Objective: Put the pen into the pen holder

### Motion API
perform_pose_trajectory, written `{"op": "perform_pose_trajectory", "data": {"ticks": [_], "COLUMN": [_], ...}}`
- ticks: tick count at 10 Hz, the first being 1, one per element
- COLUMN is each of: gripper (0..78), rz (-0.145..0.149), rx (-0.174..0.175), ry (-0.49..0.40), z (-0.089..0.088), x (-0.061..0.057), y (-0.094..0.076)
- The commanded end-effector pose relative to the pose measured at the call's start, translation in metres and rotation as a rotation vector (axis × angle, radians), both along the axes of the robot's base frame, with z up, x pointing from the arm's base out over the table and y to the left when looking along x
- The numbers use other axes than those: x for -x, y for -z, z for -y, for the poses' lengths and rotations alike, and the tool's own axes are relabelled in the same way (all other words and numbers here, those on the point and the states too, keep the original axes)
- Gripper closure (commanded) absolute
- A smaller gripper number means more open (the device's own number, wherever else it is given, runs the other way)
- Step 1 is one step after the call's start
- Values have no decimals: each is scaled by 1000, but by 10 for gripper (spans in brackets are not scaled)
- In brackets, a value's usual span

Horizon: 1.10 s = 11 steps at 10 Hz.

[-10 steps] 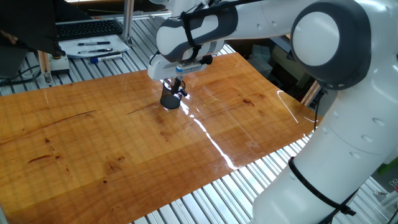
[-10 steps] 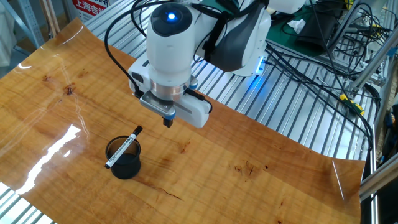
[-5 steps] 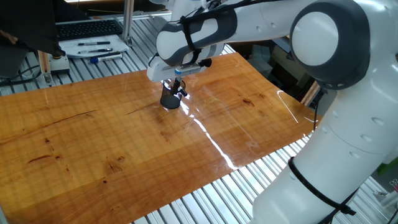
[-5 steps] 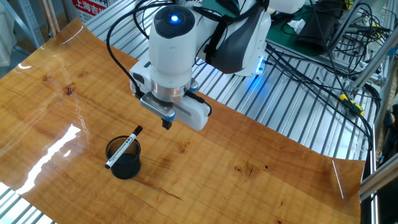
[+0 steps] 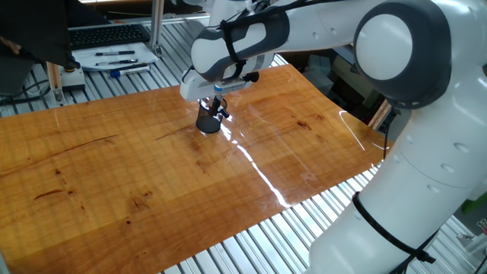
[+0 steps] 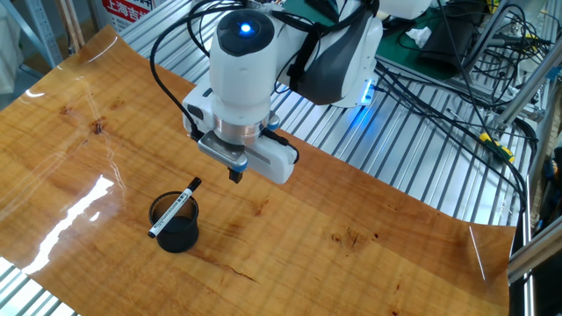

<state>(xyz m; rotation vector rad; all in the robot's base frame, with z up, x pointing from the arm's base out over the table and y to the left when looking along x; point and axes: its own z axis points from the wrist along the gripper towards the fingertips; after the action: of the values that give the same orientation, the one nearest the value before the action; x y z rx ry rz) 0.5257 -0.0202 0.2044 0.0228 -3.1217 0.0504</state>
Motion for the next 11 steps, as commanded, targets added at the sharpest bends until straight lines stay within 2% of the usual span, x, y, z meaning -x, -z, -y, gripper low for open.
{"op": "perform_pose_trajectory", "data": {"ticks": [1, 3, 5, 7, 8, 9, 11], "gripper": [776, 776, 776, 776, 776, 776, 776], "rz": [-31, -30, -30, -18, -16, -13, -21], "rx": [-2, 1, 20, 20, 20, 19, 13], "ry": [20, -4, -23, -34, -37, -70, -89], "z": [0, 0, 1, 14, 17, 35, 66], "x": [-2, -2, -8, -29, -33, -48, -58], "y": [-2, -2, -2, -2, -2, -3, 4]}}
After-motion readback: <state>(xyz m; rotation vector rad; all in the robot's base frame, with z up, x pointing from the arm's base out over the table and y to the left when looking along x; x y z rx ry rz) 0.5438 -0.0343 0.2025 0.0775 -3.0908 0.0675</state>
